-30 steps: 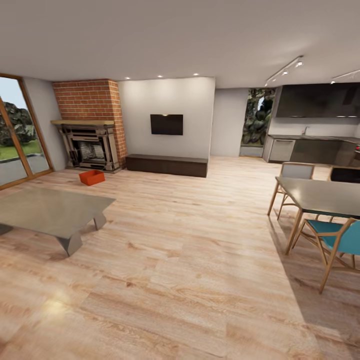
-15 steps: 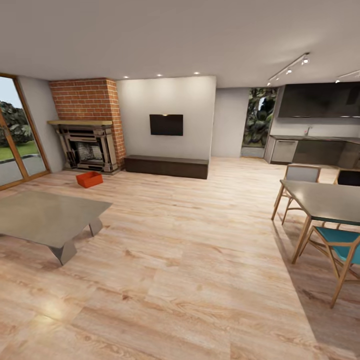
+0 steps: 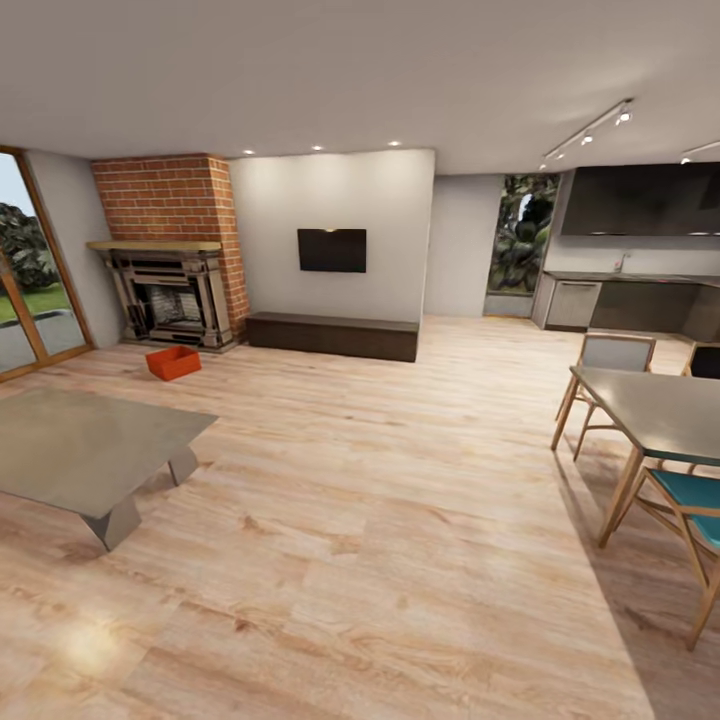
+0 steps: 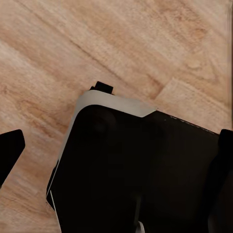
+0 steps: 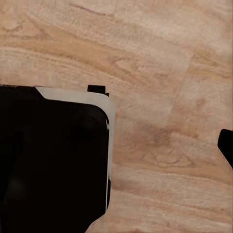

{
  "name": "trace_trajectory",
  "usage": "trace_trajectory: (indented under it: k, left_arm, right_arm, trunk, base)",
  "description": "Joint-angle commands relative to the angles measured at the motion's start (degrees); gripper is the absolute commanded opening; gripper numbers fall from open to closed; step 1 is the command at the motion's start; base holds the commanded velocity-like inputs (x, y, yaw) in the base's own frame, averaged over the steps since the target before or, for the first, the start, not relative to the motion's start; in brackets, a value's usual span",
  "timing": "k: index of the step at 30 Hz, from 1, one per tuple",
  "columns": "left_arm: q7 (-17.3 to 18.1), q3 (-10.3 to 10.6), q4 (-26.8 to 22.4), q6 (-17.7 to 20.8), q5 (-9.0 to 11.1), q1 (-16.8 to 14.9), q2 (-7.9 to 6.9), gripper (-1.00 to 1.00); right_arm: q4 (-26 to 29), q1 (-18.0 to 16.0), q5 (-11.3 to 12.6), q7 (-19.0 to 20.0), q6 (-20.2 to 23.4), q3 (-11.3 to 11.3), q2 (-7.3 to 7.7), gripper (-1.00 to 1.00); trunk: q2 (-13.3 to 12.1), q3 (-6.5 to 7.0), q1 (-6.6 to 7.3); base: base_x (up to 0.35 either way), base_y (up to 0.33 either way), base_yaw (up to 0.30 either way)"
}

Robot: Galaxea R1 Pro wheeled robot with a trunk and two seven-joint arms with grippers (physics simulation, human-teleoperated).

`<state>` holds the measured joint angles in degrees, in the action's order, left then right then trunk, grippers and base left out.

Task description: Move the two storage containers from the living room to the garage. In the garage, place one container on the floor and stack the other container on top of it (either order is fine).

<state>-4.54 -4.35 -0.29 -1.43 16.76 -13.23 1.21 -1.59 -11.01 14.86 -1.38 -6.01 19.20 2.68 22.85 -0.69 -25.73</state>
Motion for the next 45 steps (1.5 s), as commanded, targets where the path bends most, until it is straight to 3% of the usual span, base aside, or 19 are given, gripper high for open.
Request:
trace_trajectory:
  k: [1, 19, 45]
  left_arm:
    - [-0.1, -0.4, 0.0, -0.4, 0.0, 0.0, 0.03, 1.0]
    - [-0.8, -0.4, 0.1, -2.8, 0.2, 0.0, 0.11, 1.0]
    - [-0.8, -0.4, 0.1, -2.4, 0.2, 0.0, 0.11, 1.0]
  right_arm:
    - [-0.2, -0.1, 0.5, 0.0, -0.3, 0.5, -0.04, 1.0]
    - [-0.2, -0.1, -0.1, -0.4, -0.4, 0.6, 0.13, 1.0]
    - [-0.2, -0.1, 0.6, -0.6, -0.1, 0.4, 0.12, 1.0]
  trunk:
    - [0.1, -0.07, -0.06]
    - [0.1, -0.07, -0.06]
    - [0.1, -0.07, -0.06]
  base:
    - [0.324, 0.0, 0.0]
    - [0.324, 0.0, 0.0]
    - [0.324, 0.0, 0.0]
